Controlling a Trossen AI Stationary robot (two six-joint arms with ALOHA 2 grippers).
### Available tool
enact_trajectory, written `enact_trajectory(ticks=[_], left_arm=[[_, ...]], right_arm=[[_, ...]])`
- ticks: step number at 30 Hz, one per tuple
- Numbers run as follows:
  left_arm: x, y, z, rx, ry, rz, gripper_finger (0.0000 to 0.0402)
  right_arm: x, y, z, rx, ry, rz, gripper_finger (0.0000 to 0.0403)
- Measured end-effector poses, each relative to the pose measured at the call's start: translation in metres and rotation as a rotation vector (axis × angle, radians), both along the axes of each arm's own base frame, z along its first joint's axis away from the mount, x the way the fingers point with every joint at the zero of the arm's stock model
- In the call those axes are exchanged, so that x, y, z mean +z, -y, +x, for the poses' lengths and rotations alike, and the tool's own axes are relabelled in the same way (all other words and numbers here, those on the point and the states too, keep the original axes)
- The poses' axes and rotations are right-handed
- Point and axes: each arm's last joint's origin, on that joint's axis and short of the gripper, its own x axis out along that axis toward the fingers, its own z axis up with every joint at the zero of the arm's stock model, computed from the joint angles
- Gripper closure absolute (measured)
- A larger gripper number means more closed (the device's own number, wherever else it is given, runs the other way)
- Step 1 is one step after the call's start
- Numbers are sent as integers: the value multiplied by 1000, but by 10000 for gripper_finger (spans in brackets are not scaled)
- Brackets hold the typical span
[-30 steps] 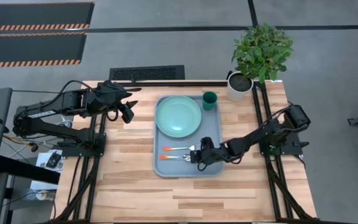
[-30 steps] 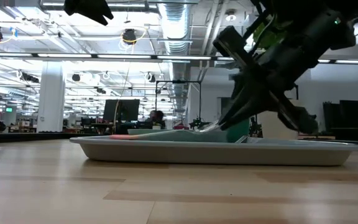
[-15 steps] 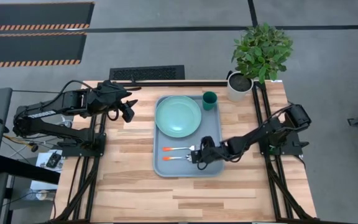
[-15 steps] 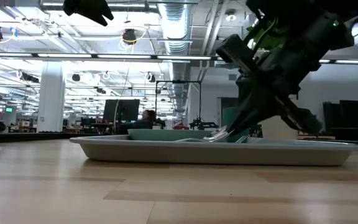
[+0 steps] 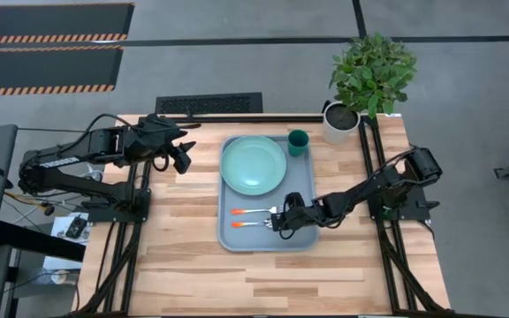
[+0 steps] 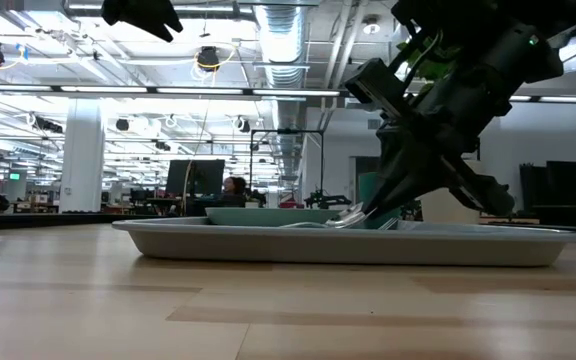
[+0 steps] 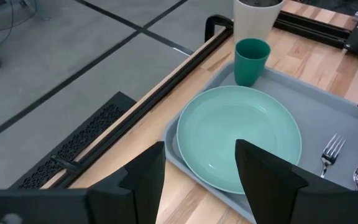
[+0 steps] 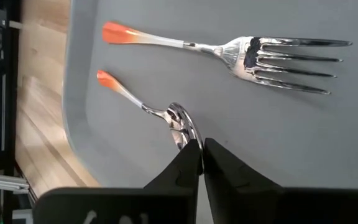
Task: Pick and place plate/cup/fork/spoon on tray
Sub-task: Put the orange spoon on the gray serving tray to the bottom of the orange fork
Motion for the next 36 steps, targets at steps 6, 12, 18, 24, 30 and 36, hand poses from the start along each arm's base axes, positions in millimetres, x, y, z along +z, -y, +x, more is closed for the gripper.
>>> enact_trajectory(ticks=[6, 12, 18, 24, 30, 36], left_arm=[[0, 0, 0, 0, 0, 0, 217], [0, 0, 0, 1, 0, 0, 217], [0, 0, 0, 1, 0, 0, 217], [0, 0, 0, 1, 1, 0, 217], [0, 0, 0, 2, 1, 0, 217], [0, 0, 0, 2, 0, 0, 217]], right_arm=[[0, 0, 0, 0, -3, -1, 352], [0, 0, 0, 6, -5, 8, 351], [0, 0, 0, 11, -9, 12, 351], [-1, 0, -1, 14, -12, 8, 347], [-1, 0, -1, 11, -15, 10, 333], [-1, 0, -1, 11, -16, 10, 322]])
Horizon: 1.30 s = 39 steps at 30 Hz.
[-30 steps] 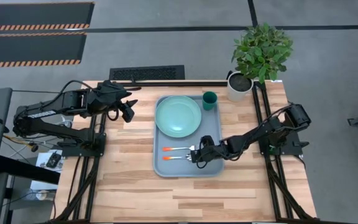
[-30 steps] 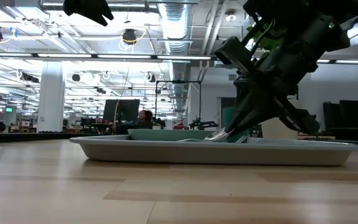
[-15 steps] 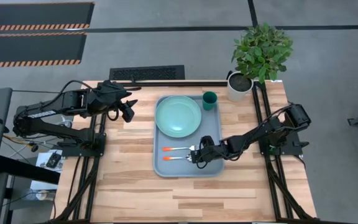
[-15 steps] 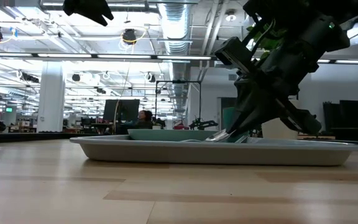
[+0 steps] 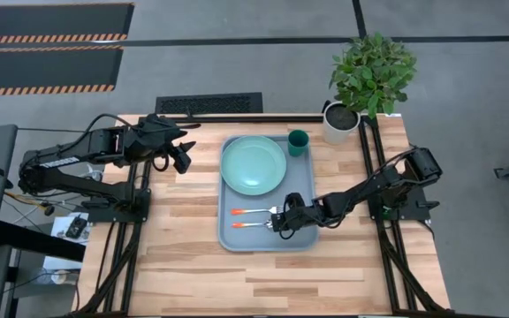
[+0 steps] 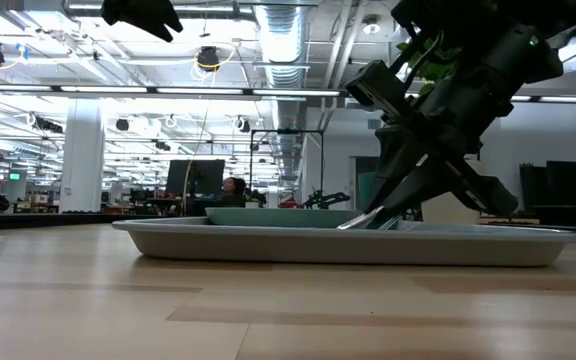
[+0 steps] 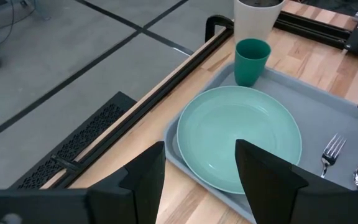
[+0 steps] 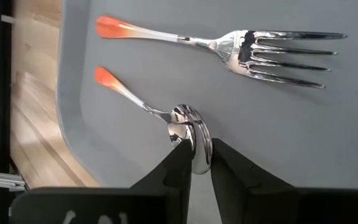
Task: Pick and place plate/cup/fork/spoon on tray
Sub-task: Put the orange spoon on the gray serving tray to the bottom of the orange fork, then return to Home Position
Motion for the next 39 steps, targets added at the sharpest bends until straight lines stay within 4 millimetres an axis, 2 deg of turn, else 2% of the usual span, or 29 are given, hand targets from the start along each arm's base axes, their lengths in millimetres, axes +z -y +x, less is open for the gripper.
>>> enact_trajectory(ticks=[11, 39], left_arm=[[0, 0, 0, 0, 1, 0, 217], [0, 0, 0, 4, 5, -4, 217]], right_arm=[[-1, 1, -1, -1, -15, 4, 299], [-3, 4, -4, -13, -63, -7, 299]])
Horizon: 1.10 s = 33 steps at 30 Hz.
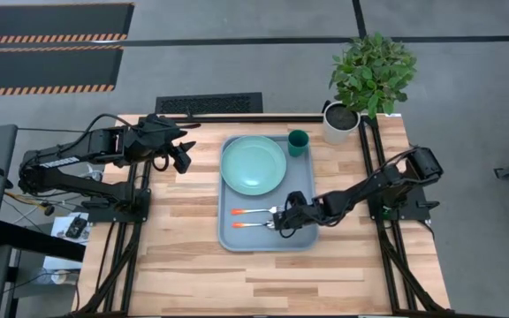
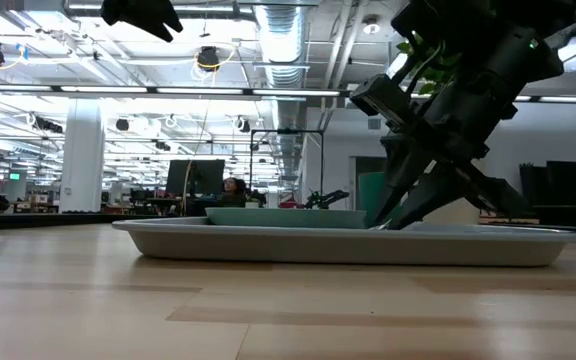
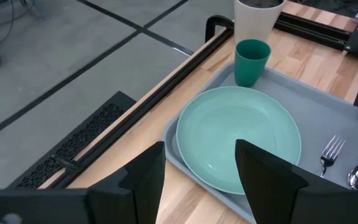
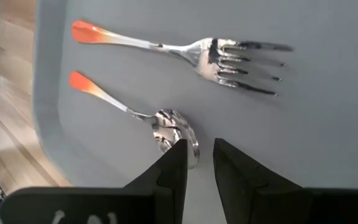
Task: Pick and place plate/cup/fork/spoon on tray
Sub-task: Return to Home Position
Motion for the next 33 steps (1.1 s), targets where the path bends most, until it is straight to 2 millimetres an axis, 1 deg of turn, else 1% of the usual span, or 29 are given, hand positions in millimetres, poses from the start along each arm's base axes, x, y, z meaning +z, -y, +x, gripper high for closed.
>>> enact_trajectory(ticks=[4, 7, 10, 14, 17, 20, 22, 25, 27, 29, 31, 33], left_arm=[[0, 0, 0, 1, 2, -1, 217], [2, 0, 1, 9, 31, -7, 217], [5, 0, 3, 14, 73, -8, 217], [5, -1, 4, 14, 83, -8, 217], [5, -1, 4, -15, 48, 28, 217], [5, 0, 4, -16, 57, 13, 217], [6, 0, 5, -31, 77, -7, 217], [11, 1, 13, -142, 131, 8, 217], [15, 2, 16, -219, 168, 13, 217], [13, 0, 19, -230, 233, 23, 217], [-2, -4, 19, -221, 285, 16, 217], [-20, -6, 19, -267, 365, -11, 217]], right_arm=[[11, 3, -6, 7, -7, -19, 300], [26, 9, -13, 33, -8, -56, 300], [50, 19, -22, 60, 36, -129, 300], [93, 35, -37, 162, 187, -285, 300], [127, 46, -56, 273, 299, -461, 300], [159, 56, -81, 333, 417, -597, 300], [176, 60, -100, 338, 489, -657, 300], [196, 64, -125, 337, 564, -817, 300], [200, 66, -141, 327, 592, -889, 300], [197, 69, -154, 308, 623, -913, 300], [187, 71, -163, 280, 671, -926, 300], [171, 71, -170, 257, 737, -928, 300]])
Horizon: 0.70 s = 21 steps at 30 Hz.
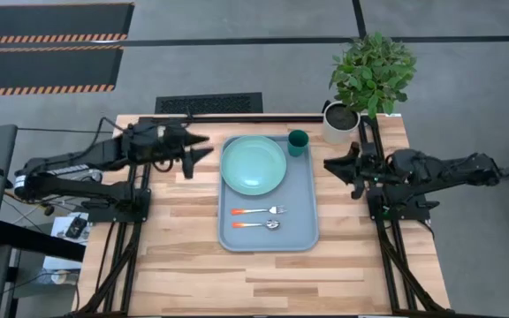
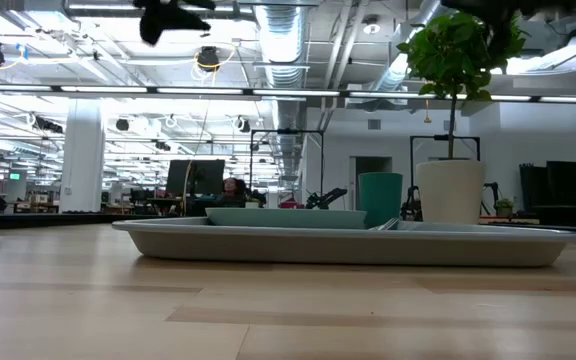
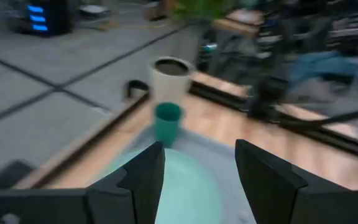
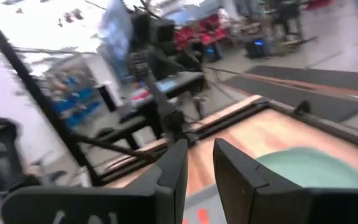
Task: Pick and place plate/cup/fork/spoon on tray
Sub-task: Return to Home Position
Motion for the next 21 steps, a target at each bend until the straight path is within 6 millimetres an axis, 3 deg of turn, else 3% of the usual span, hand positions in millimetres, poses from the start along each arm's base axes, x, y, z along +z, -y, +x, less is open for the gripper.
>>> enact_trajectory(ticks=[5, 9, 16, 21], left_arm=[[-43, -5, -13, -73, 119, -108, 217], [-61, -8, -31, -89, 170, -153, 217], [-89, -10, -63, -17, 241, -173, 217], [-126, -8, -71, -19, 302, -236, 217]], right_arm=[[-45, 1, -15, 29, 137, 37, 300], [-75, 3, -25, 19, 217, 80, 300], [-94, 7, -43, -46, 308, 87, 300], [-109, 8, -38, -70, 259, 79, 300]])
